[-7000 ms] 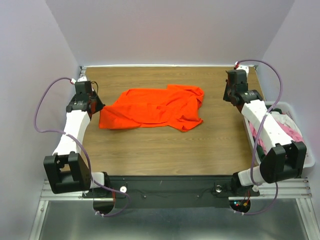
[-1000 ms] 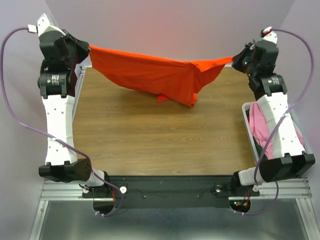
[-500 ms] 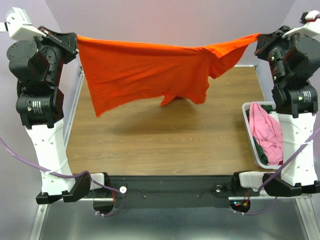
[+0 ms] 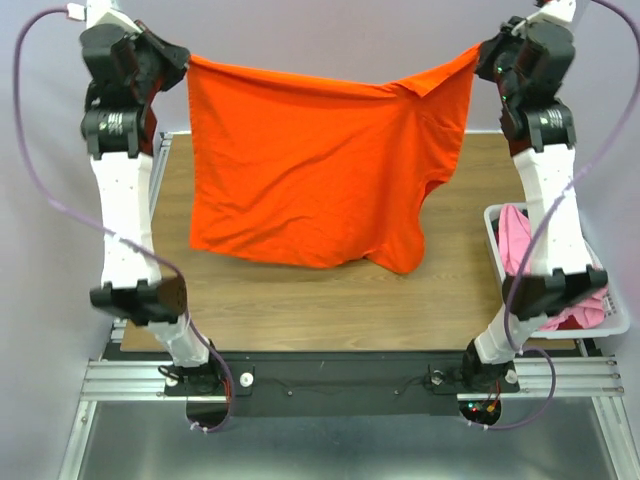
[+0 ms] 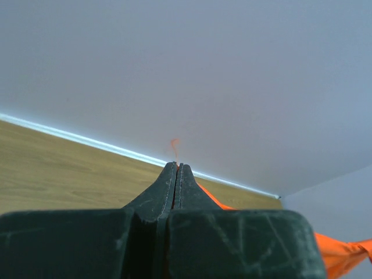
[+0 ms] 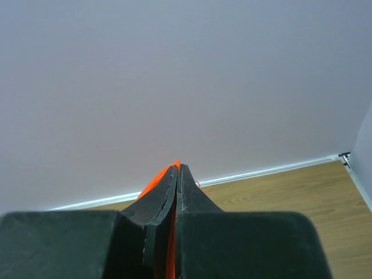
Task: Fold and stack the t-shirts
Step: Flatten the tshirt out
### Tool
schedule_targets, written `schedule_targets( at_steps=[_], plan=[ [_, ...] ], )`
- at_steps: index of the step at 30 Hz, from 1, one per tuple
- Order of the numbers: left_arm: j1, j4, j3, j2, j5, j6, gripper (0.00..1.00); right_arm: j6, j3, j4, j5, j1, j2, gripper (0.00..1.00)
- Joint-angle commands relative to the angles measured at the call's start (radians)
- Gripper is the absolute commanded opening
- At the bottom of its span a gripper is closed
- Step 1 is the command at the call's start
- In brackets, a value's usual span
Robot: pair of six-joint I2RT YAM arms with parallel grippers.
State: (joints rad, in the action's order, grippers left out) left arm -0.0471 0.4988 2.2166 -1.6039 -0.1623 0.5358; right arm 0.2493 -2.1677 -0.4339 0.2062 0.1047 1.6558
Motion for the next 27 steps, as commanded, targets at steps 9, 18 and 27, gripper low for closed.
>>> schedule_targets(
  at_steps=[9,18,27],
  plan=[
    [-0.023,-0.241,0.278,-0.176,-0.184,0.073,0.0,-0.034,-0.261,0.24,0.024,-0.005,0.127,0.01],
    [-0.03,-0.344,-0.077,0.066,-0.18,0.003,0.0,-0.074,0.165,0.373,0.024,-0.007,-0.169,0.01],
    [-0.03,-0.523,-1.074,0.431,-0.106,0.036,0.0,-0.001,0.92,0.377,-0.017,-0.007,-0.557,0.01]
  ],
)
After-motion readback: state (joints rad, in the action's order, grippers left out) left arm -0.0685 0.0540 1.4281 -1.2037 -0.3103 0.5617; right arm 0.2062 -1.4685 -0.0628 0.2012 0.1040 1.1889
